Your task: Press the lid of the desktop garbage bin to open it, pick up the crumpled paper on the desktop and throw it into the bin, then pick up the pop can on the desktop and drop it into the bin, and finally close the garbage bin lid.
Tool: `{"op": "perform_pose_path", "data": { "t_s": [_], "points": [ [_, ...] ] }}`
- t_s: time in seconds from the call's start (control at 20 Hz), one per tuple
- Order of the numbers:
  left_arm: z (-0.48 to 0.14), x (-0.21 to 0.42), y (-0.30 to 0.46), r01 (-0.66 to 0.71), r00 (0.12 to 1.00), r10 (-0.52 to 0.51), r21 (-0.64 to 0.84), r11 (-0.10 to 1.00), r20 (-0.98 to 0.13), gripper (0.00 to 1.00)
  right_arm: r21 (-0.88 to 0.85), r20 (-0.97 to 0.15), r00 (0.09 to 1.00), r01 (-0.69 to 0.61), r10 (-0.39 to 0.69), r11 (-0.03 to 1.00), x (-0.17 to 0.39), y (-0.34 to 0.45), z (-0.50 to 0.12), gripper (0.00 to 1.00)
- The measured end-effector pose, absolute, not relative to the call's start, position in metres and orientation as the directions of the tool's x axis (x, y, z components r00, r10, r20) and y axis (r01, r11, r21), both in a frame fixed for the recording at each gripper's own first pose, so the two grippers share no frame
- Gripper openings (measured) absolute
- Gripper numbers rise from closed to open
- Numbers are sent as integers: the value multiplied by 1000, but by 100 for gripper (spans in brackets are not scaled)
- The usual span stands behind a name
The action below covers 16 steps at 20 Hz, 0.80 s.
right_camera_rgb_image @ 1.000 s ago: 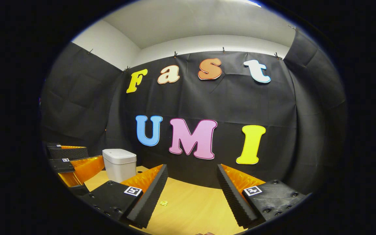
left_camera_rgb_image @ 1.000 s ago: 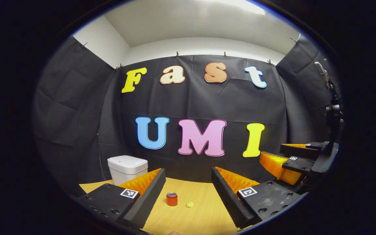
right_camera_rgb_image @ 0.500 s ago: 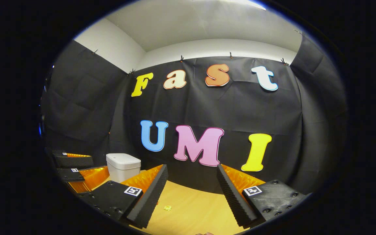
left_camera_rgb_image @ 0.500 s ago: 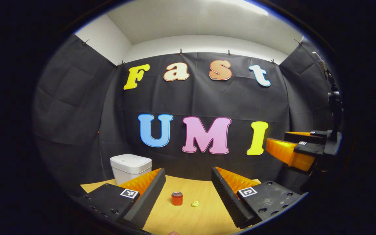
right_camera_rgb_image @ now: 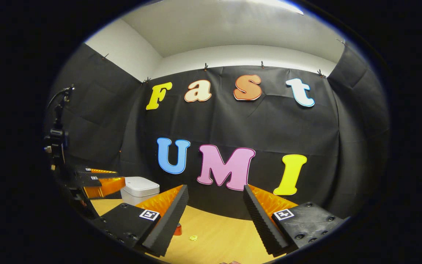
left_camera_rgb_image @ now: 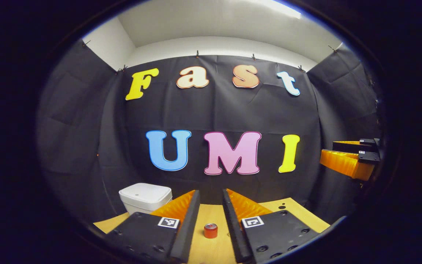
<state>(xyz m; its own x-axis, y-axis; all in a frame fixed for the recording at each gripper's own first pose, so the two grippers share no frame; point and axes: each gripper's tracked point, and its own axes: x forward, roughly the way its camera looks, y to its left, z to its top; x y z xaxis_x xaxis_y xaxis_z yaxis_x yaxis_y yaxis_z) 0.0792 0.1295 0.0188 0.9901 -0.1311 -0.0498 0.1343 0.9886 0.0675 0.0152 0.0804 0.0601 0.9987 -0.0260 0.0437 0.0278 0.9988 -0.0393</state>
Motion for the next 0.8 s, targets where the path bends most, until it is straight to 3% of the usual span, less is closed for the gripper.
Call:
{"op": "perform_pose_path", "data": {
  "t_s": [0.1,0.15,0.3,0.6,0.8],
  "points": [
    [31,108,164,139,989,-135,82,987,-58,14,-56,55,996,66,-63,996,17,82,62,96],
    [28,132,185,188,977,-180,71,980,-111,7,-67,57,994,100,-97,993,18,86,59,96],
    [21,182,234,188,963,-179,25,982,-201,6,-85,38,990,139,-136,987,22,93,53,96],
    [-58,270,307,220,830,-186,2,976,-526,6,-101,39,976,217,-215,971,34,92,45,96],
    [-105,314,339,194,763,-134,25,981,-633,6,-138,23,976,216,-215,967,53,87,30,96]
  ]
}}
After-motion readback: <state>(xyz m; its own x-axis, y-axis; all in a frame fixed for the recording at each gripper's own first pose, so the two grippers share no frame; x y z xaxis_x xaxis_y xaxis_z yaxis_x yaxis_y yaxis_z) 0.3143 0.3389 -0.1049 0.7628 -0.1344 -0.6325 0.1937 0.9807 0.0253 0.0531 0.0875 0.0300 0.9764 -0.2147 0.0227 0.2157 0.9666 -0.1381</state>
